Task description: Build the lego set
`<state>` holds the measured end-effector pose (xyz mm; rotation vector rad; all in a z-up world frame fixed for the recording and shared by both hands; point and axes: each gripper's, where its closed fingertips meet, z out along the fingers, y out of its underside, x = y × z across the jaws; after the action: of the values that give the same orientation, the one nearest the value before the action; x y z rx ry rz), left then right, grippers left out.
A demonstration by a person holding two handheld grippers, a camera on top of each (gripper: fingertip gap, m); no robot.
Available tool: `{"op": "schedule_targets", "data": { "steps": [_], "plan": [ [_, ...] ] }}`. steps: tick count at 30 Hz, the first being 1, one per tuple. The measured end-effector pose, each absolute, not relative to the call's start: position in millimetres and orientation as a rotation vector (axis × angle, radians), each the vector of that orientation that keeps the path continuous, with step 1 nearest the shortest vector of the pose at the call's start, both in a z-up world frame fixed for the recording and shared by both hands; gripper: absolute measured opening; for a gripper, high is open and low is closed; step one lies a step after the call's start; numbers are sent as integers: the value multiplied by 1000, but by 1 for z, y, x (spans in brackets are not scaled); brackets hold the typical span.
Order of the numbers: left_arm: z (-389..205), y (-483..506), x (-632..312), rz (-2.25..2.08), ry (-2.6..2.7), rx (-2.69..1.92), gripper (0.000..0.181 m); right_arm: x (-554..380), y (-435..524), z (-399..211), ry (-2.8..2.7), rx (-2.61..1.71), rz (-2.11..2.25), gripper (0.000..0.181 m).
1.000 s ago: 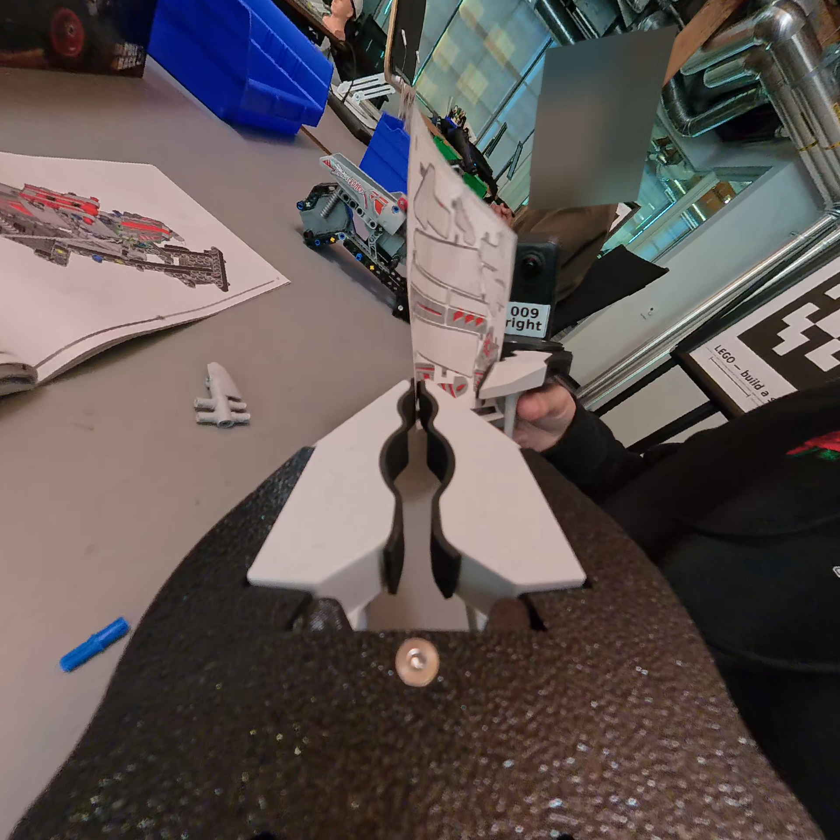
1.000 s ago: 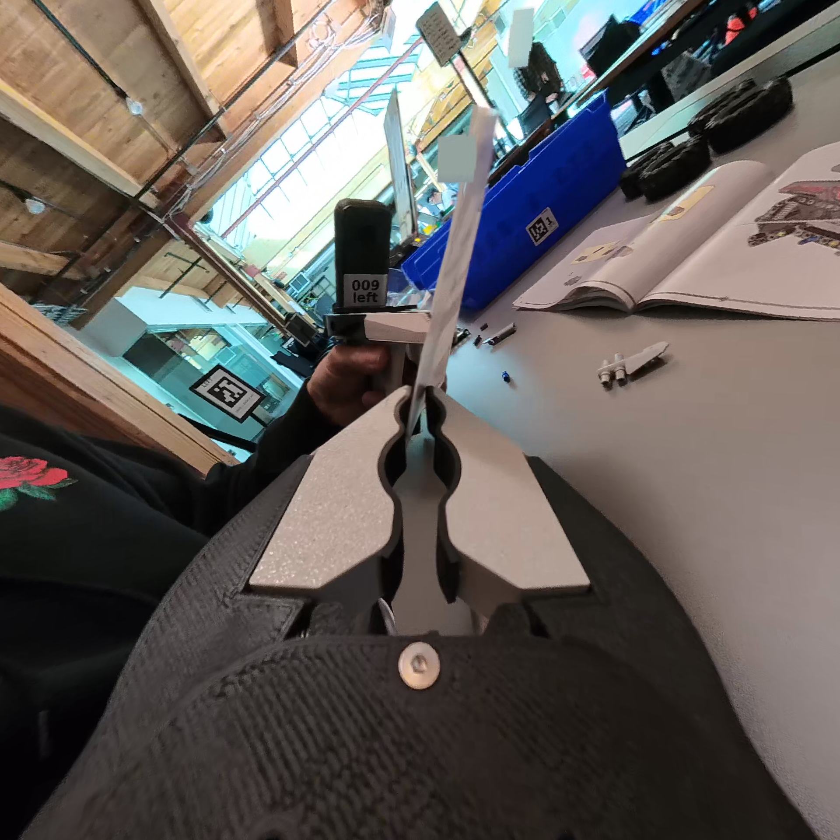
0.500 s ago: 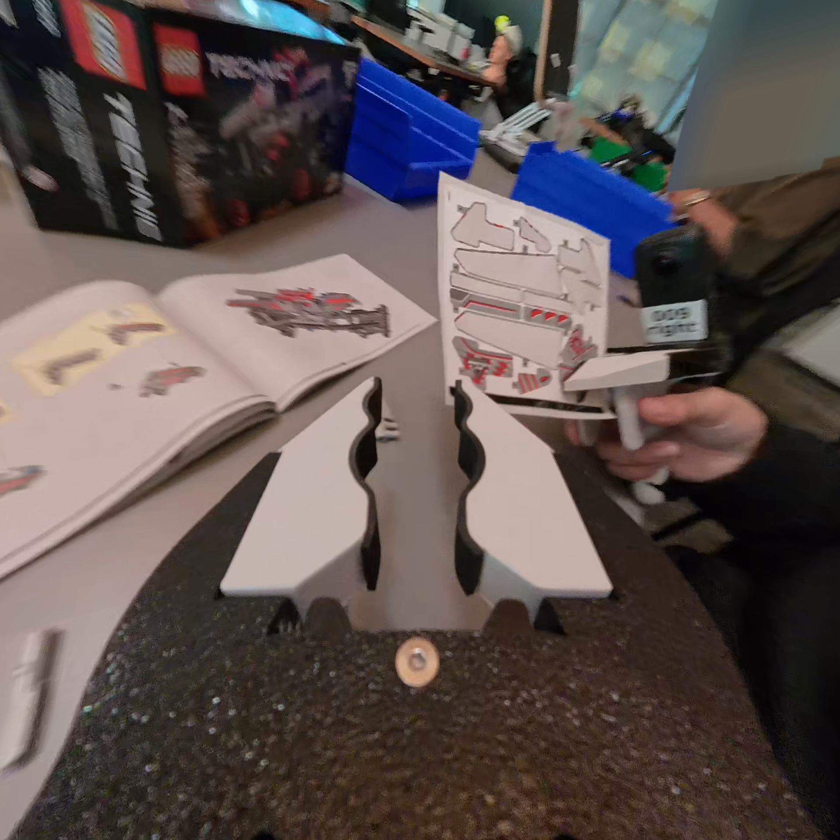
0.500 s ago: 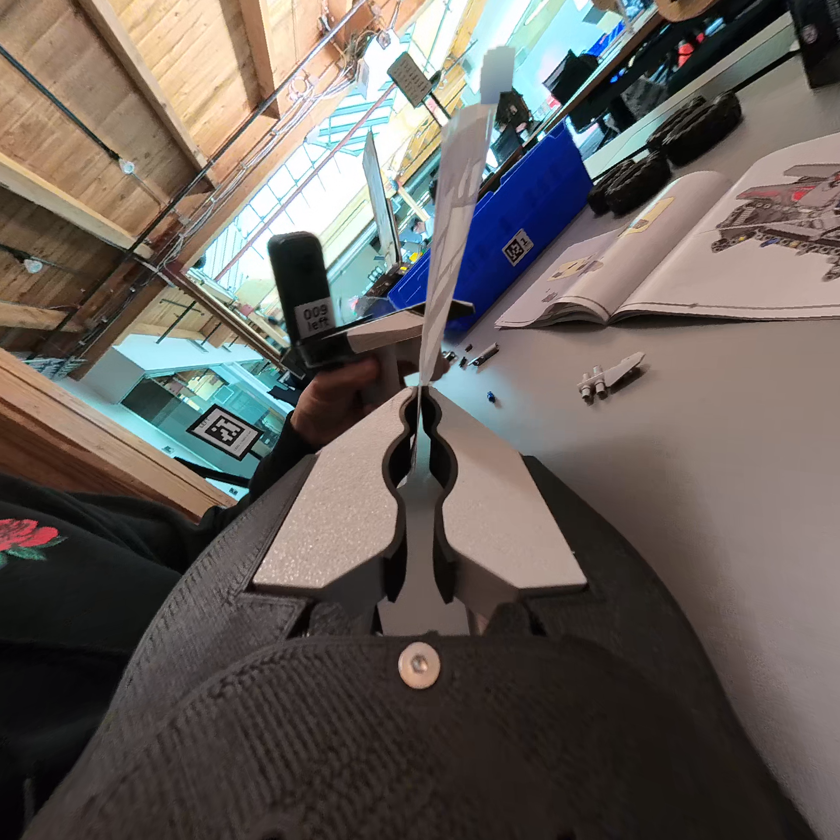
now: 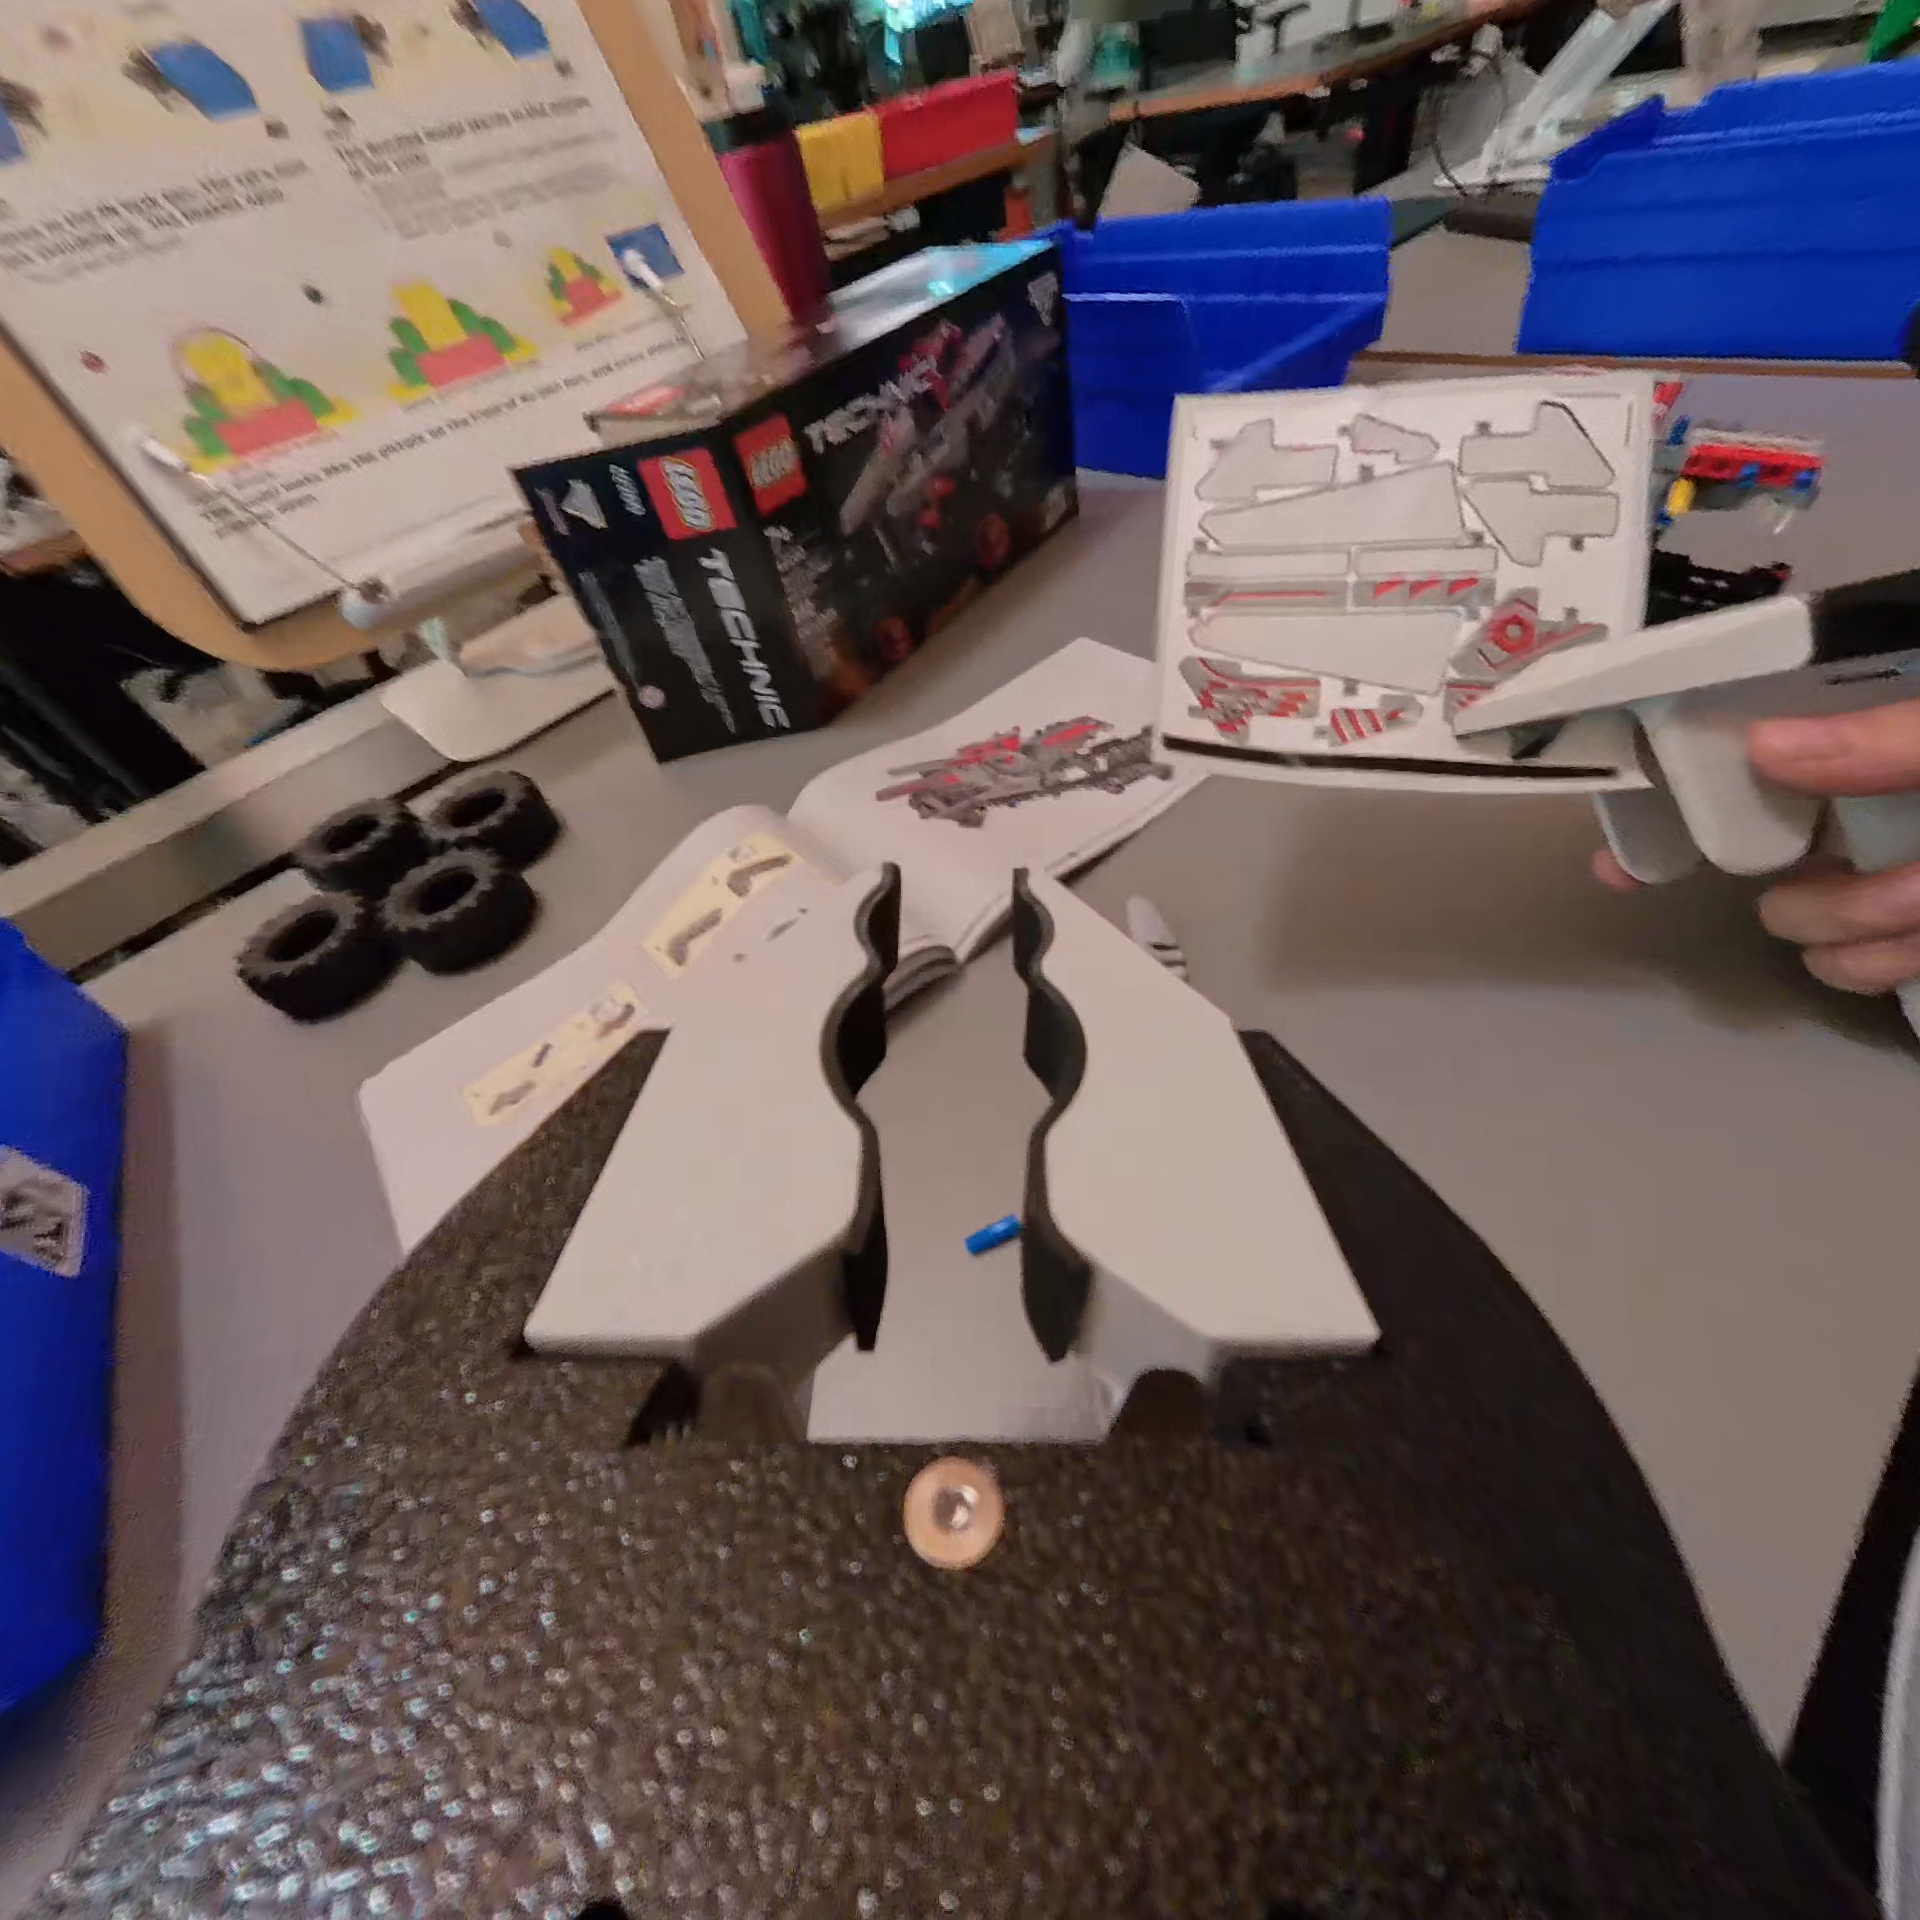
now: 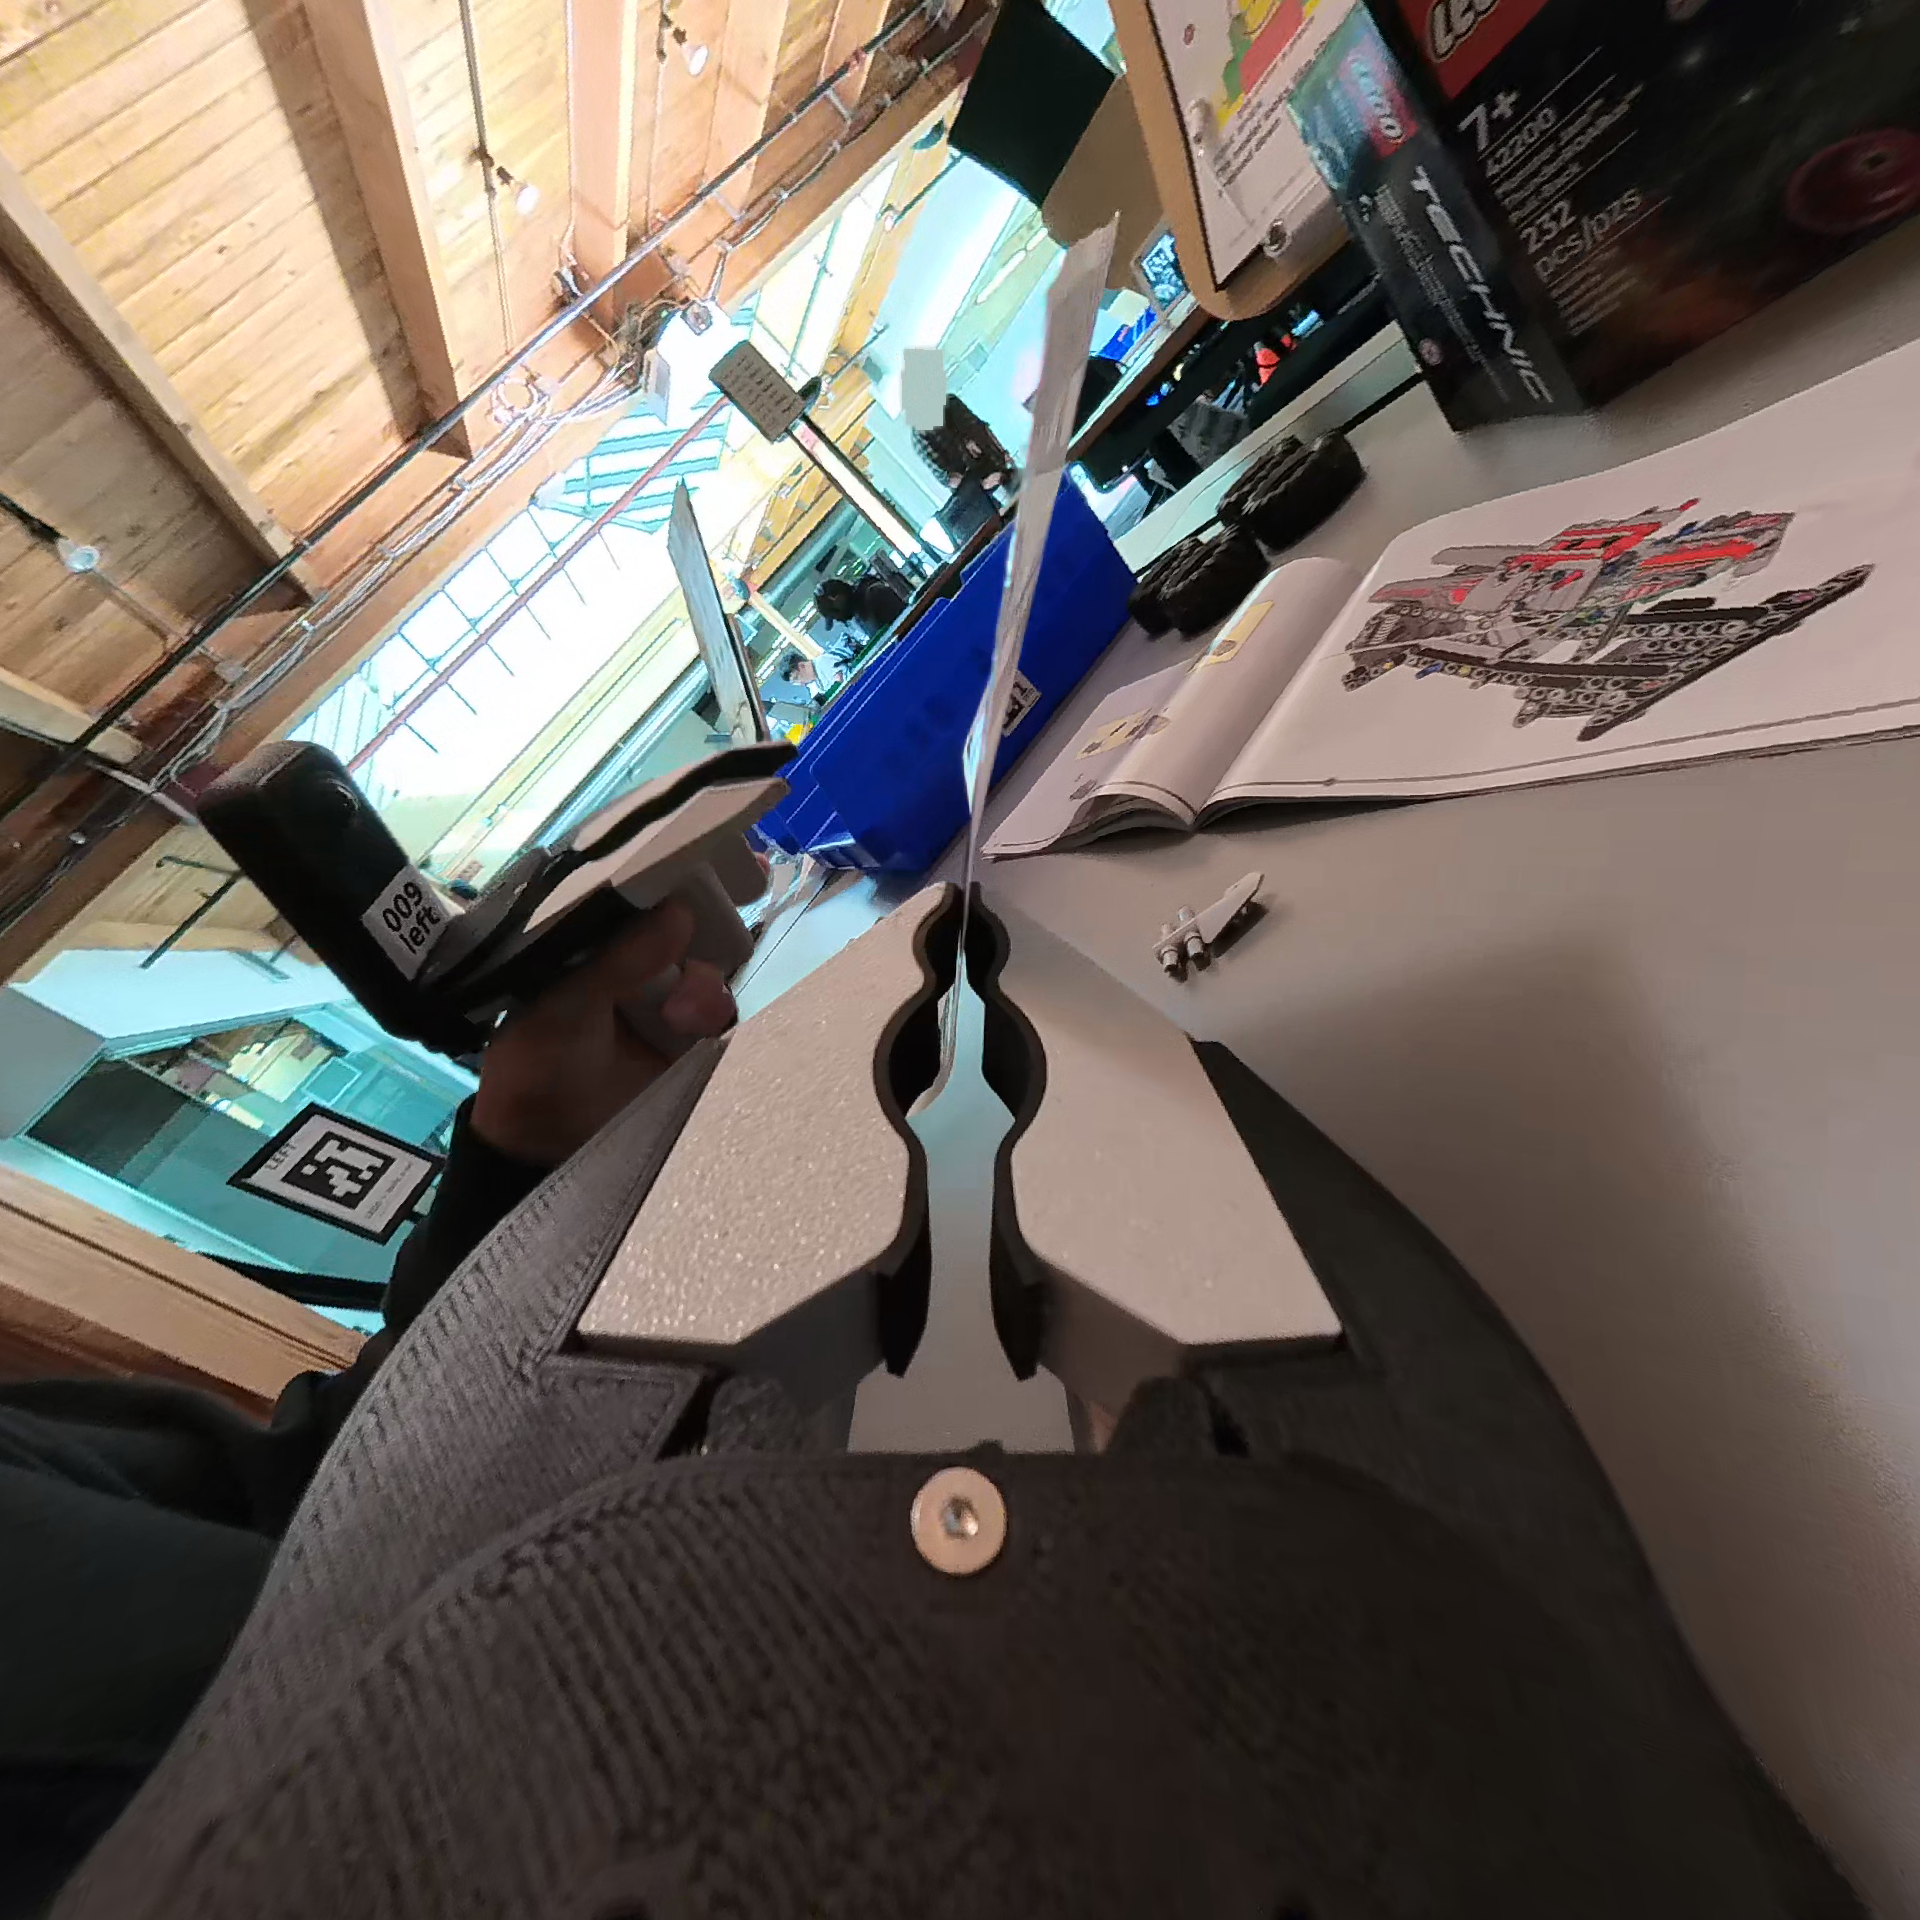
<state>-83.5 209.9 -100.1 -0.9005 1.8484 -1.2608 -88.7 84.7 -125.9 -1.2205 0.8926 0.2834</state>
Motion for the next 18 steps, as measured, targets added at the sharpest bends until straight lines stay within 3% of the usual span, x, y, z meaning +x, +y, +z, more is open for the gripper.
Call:
{"op": "schedule_targets", "data": {
  "steps": [6,10,15,18],
  "plan": [
    [-157,172,-91,-1192,2217,-854,20,-73,71,-127,986,-1122,271,0],
    [-193,153,-68,-1025,2376,-933,42,-71,72,-128,995,-1131,252,0],
    [-212,132,-55,-953,2511,-866,34,-72,73,-129,990,-1142,252,0],
    [-214,132,-53,-918,2561,-808,18,-71,72,-128,992,-1126,263,0]
  ]
}}
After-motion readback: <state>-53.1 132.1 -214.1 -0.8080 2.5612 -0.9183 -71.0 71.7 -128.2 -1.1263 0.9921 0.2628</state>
